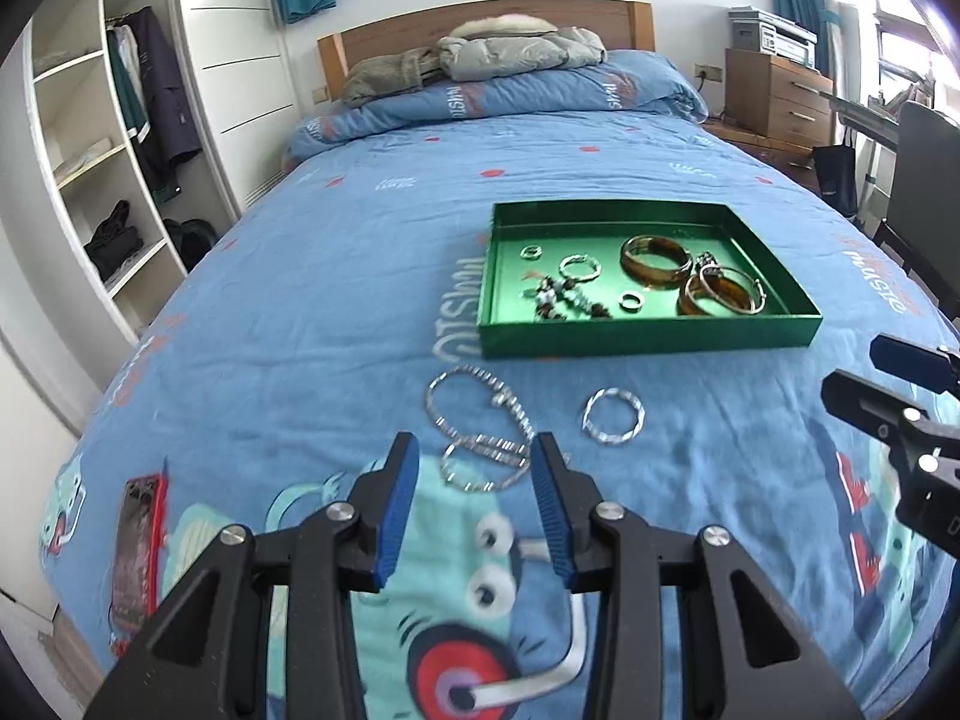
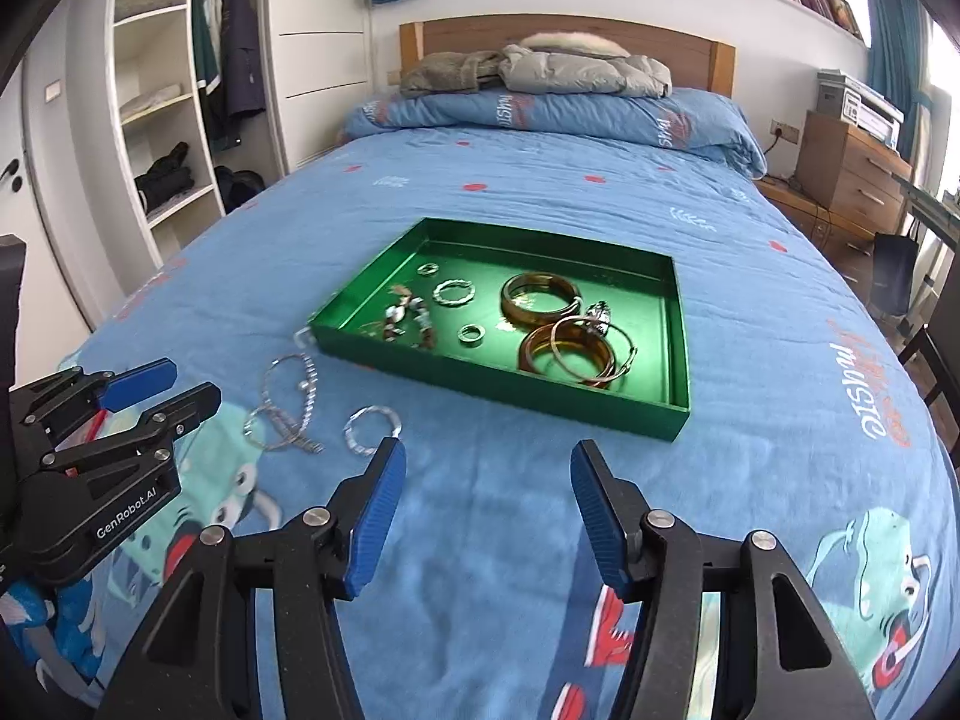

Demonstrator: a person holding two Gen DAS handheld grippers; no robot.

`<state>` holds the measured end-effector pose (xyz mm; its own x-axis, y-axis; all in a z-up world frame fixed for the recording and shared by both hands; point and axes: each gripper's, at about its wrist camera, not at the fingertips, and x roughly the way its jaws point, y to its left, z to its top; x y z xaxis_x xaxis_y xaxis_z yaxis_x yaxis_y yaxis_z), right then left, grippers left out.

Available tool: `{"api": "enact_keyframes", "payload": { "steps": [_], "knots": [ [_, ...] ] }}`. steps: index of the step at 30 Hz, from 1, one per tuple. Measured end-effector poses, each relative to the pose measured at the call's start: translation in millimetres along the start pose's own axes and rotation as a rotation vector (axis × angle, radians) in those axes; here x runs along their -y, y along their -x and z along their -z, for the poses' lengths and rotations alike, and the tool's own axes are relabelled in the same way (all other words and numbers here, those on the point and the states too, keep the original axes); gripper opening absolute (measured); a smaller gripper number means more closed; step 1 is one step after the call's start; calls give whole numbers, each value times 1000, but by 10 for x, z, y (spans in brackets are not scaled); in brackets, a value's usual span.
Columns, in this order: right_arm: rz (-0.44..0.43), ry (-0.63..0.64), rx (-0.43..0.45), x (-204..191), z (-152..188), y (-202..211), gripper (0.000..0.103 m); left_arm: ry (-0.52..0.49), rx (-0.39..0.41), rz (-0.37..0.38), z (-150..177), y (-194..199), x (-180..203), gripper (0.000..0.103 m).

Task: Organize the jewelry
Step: 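Withdraw both open tools from the tray back over the bed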

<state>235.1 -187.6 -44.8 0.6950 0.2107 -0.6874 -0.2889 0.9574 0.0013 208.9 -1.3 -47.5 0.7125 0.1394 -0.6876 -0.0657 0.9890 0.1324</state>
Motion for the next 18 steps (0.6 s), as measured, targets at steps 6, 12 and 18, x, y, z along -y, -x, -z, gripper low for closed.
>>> {"api": "enact_keyframes", "payload": {
  "steps": [6,12,18],
  "knots": [
    [-8,2,2,-164,181,296,58,29,14,-30,202,333,-203,37],
    [-7,22,4,-318,328,531,59,49,41,-45,341,643,-360,37],
    [-6,36,12,-441,431,721,59,60,60,-57,445,859,-469,37]
  ]
}}
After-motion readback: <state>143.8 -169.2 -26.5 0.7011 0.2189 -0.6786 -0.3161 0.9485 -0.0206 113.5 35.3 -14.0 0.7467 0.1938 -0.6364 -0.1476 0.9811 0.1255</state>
